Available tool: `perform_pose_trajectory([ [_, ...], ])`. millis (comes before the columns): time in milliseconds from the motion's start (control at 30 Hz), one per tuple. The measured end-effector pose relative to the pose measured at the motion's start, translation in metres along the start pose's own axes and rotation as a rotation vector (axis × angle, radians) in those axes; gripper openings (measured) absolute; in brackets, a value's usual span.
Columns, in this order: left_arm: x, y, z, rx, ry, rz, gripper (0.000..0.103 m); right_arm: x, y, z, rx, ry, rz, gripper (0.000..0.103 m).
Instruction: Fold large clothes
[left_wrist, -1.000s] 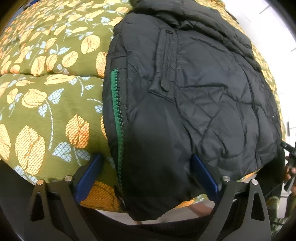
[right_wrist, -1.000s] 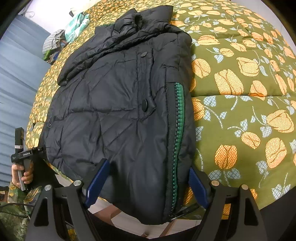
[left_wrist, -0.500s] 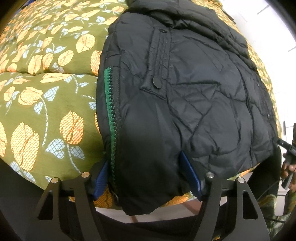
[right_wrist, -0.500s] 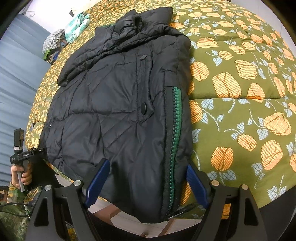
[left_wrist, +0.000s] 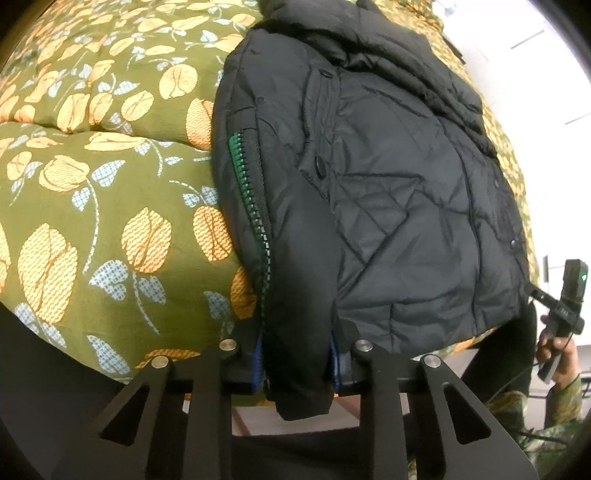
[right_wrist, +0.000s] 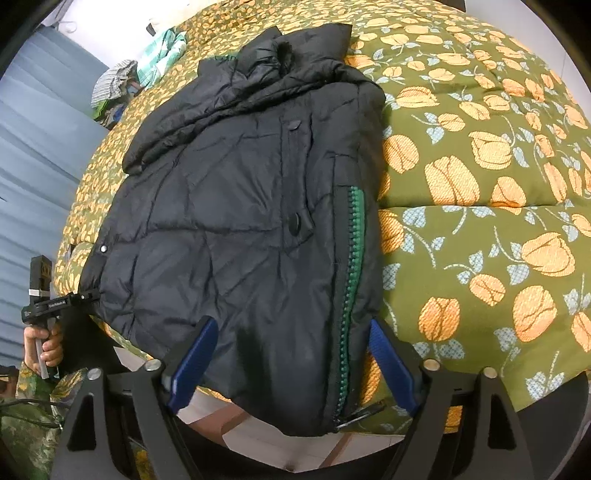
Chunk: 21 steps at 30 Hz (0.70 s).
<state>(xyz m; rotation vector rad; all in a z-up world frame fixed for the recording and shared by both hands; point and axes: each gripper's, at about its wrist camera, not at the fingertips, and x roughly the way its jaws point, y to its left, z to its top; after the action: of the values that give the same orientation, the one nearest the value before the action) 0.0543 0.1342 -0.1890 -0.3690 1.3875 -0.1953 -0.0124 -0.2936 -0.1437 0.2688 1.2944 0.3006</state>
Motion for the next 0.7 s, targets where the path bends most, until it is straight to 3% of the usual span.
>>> perform_pose_trajectory([
  [167,-0.006,-0.003,-0.001,-0.003,-0.004,0.002,0.019,0.017,0.005,-0.004,-0.064,0.058,-0.038,0.085],
  [200,-0.007,-0.007,0.0,-0.003,-0.009,0.0,0.018,0.015,0.004,-0.003,-0.058,0.058,-0.03,0.066],
  [233,-0.011,-0.008,0.0,-0.003,-0.015,-0.004,0.017,0.011,0.003,-0.002,-0.047,0.053,-0.023,0.038],
  [333,-0.024,-0.011,0.002,-0.013,-0.04,-0.039,0.016,-0.008,0.003,0.003,-0.029,0.02,0.012,0.024],
  [533,-0.063,-0.013,0.005,-0.033,-0.114,-0.13,0.015,-0.064,0.017,0.025,-0.022,-0.085,0.127,0.018],
  [700,-0.085,-0.019,-0.003,-0.021,-0.136,-0.148,0.015,-0.097,0.029,0.034,-0.037,-0.123,0.213,0.018],
])
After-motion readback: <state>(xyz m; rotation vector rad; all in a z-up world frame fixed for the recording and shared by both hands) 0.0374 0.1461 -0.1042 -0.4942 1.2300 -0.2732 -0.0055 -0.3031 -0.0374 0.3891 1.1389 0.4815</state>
